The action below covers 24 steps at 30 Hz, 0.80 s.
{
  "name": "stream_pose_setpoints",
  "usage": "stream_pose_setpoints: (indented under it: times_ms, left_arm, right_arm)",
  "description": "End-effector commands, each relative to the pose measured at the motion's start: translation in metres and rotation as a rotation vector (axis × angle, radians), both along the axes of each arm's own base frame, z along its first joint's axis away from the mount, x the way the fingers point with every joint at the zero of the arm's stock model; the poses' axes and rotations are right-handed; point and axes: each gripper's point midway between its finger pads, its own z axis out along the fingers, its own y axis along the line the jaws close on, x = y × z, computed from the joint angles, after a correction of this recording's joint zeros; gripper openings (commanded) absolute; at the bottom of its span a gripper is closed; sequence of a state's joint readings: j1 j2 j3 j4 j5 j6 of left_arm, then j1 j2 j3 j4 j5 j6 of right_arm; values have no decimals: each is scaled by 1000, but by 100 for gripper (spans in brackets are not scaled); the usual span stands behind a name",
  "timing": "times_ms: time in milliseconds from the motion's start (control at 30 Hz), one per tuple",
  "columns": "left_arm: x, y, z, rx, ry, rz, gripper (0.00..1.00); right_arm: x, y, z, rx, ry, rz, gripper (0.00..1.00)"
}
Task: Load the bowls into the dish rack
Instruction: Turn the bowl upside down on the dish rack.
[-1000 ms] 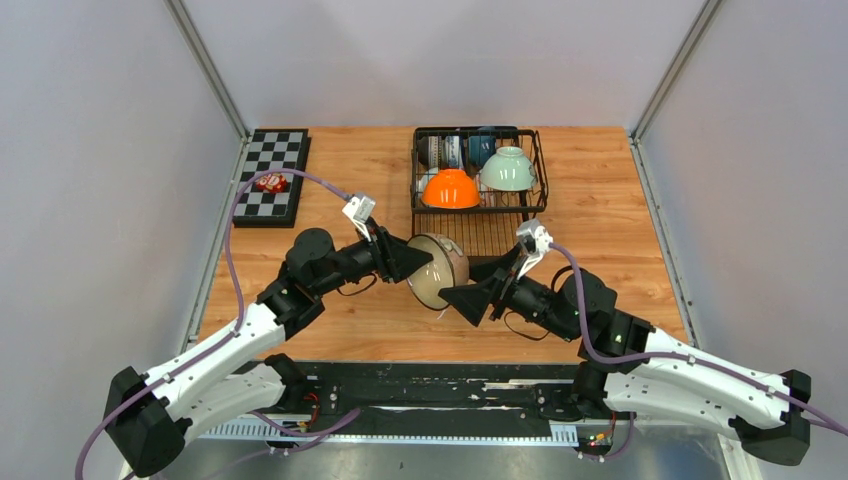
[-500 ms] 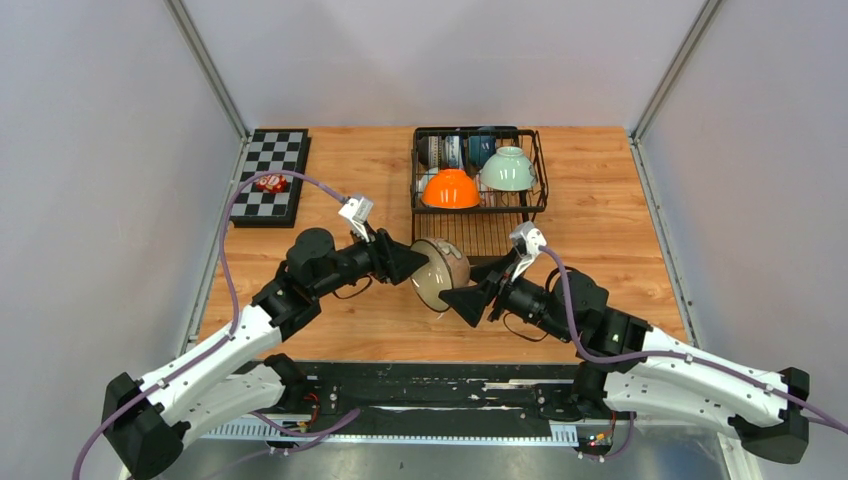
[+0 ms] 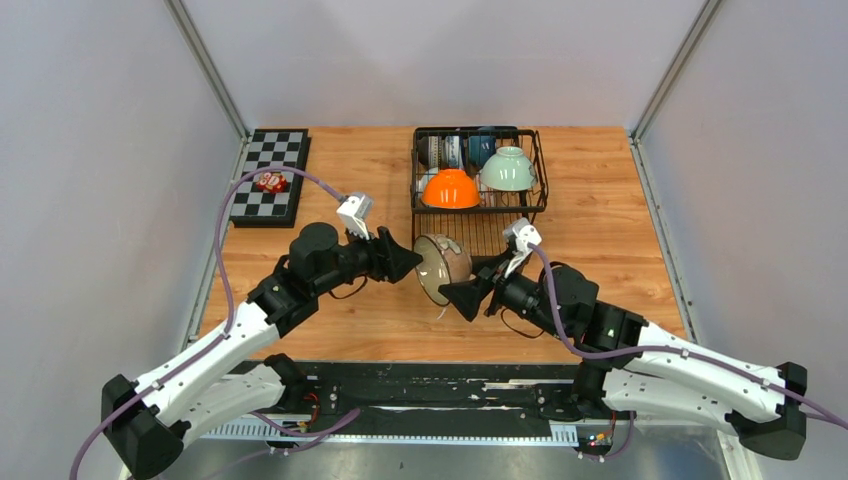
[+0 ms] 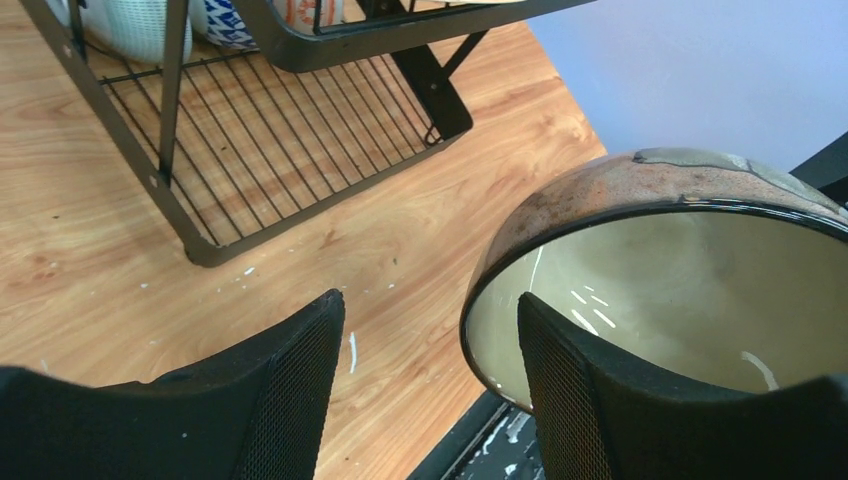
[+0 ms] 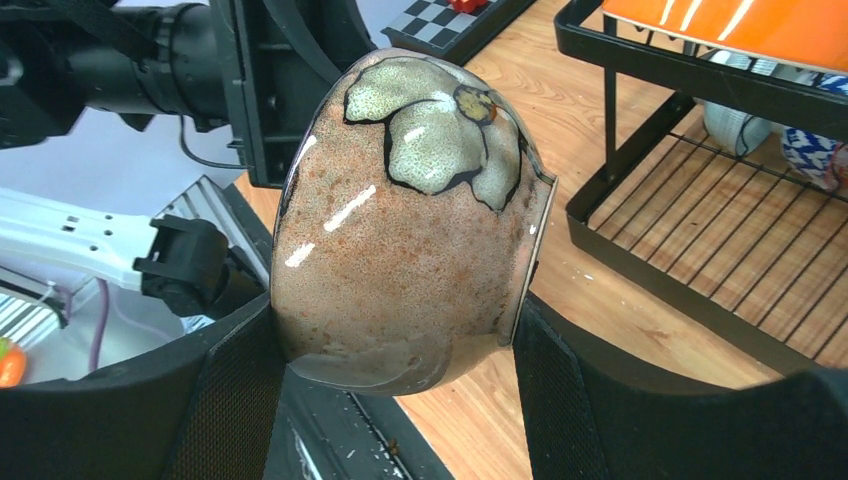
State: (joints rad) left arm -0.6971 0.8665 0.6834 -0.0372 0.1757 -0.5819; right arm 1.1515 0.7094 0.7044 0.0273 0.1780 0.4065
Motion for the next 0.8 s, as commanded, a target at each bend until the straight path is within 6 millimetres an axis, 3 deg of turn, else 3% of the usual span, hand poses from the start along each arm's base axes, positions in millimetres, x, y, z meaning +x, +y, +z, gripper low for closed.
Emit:
stream_pose_setpoints:
  times_ms: [0, 767]
  left_arm:
    - [2, 13, 2, 72, -9, 42, 66]
    - [-9, 49, 18, 167, -70, 113, 68]
  right_arm:
    - [8, -6, 52, 96, -109, -49, 2]
    - [32, 8, 1, -352, -194, -36, 2]
